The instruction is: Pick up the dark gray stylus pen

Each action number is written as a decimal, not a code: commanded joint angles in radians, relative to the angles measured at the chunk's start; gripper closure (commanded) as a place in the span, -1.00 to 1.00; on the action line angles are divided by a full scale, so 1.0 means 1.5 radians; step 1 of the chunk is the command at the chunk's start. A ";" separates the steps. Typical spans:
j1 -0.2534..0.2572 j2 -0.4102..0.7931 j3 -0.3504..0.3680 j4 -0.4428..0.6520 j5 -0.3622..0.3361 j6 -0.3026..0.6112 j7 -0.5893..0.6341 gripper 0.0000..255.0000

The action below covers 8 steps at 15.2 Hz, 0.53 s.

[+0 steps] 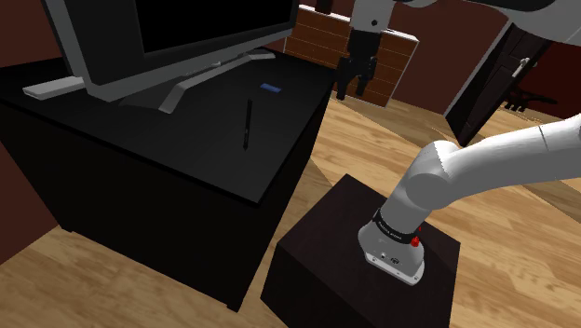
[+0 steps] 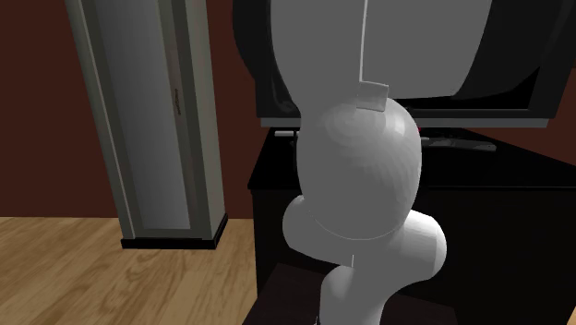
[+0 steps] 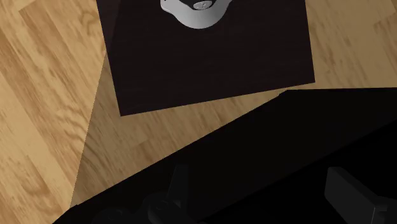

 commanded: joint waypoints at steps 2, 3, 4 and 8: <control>0.005 0.008 0.014 0.004 0.011 0.008 0.018 -1.00; 0.009 0.017 0.028 0.009 0.021 0.016 0.036 -1.00; 0.013 0.027 0.042 0.014 0.031 0.025 0.054 -1.00; 0.028 0.073 0.097 0.045 0.064 0.059 0.123 -1.00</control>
